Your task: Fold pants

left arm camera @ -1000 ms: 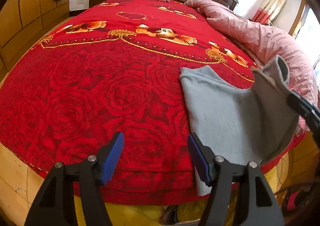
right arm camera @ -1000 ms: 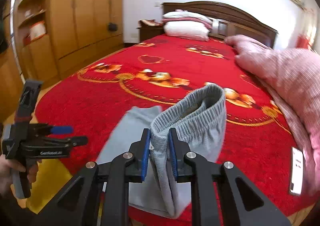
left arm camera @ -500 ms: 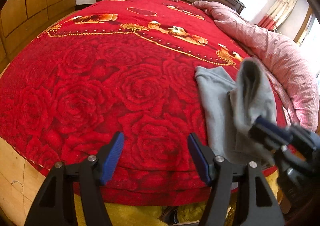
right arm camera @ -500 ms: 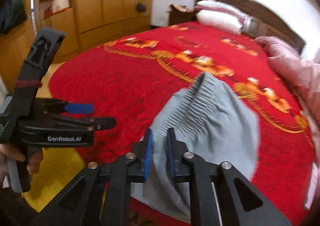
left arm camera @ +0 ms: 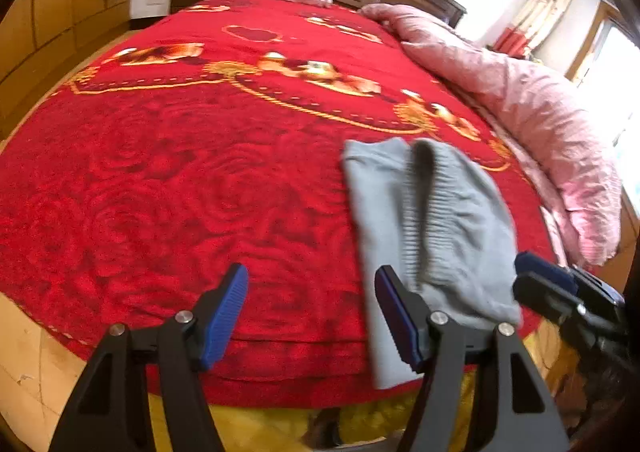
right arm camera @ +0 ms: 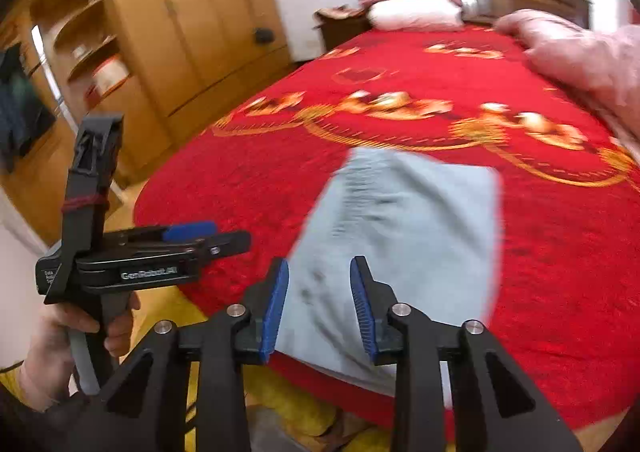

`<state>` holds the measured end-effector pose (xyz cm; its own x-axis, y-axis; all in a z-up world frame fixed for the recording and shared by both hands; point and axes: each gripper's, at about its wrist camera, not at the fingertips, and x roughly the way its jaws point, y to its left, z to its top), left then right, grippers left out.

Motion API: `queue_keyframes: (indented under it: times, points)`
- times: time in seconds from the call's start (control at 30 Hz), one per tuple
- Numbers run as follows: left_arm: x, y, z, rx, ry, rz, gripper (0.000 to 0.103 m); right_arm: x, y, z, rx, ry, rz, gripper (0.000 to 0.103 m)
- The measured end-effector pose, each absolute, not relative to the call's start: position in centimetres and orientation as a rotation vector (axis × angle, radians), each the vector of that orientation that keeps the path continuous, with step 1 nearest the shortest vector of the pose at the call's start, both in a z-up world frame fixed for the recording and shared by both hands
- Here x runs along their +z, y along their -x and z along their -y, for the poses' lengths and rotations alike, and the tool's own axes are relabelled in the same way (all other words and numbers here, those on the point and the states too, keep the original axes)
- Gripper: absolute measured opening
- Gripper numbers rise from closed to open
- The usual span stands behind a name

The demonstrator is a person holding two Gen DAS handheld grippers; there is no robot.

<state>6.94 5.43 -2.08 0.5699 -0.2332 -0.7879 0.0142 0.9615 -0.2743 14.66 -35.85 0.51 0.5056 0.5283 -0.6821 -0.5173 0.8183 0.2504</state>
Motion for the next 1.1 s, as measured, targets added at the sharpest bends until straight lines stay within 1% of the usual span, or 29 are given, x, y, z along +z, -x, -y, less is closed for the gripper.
queue_keyframes:
  times: [0.1,0.27,0.43,0.47,0.5,0.57,0.73,0.97,1.03,1.07,1.1]
  points:
    - [-1.6,-7.1,-4.0,-0.204,0.268,-0.95,0.069,0.5,-15.0,38.0,0.539,-0.028,-0.812,0.034]
    - [-1.7,-7.9,-1.3,-0.292,0.28,-0.977,0.069,-1.5,-16.6,40.5,0.443,-0.103,-0.885,0.034]
    - [-2.7,-8.4,1.3,-0.322,0.228,-1.006,0.068,-3.3,-16.7,40.3,0.44,-0.115,-0.923,0.034]
    - [-2.9,-8.3,1.9,-0.336,0.21,-1.004,0.067,-3.5,-16.8,40.2,0.439,-0.105,-0.921,0.034]
    - [-3.1,-8.3,2.1,-0.346,0.202,-1.002,0.059,-3.6,-16.8,40.1,0.437,-0.094,-0.918,0.034]
    - [-3.6,-8.3,2.9,-0.368,0.182,-1.014,0.047,-3.8,-16.6,39.9,0.431,-0.074,-0.913,0.035]
    - [-4.6,-8.6,3.3,-0.351,0.162,-1.028,0.047,-4.7,-16.6,40.1,0.43,-0.084,-0.924,0.035]
    - [-5.5,-9.4,3.4,-0.34,0.2,-1.024,0.055,-5.3,-16.8,40.4,0.422,-0.096,-0.931,0.036]
    - [-5.6,-9.4,3.4,-0.335,0.213,-1.02,0.054,-5.3,-16.8,40.4,0.419,-0.097,-0.931,0.036]
    - [-5.5,-9.4,3.5,-0.334,0.213,-1.016,0.05,-5.3,-16.8,40.3,0.417,-0.096,-0.931,0.036]
    - [-5.4,-9.3,3.6,-0.332,0.208,-1.012,0.043,-5.2,-16.8,40.3,0.416,-0.096,-0.932,0.036]
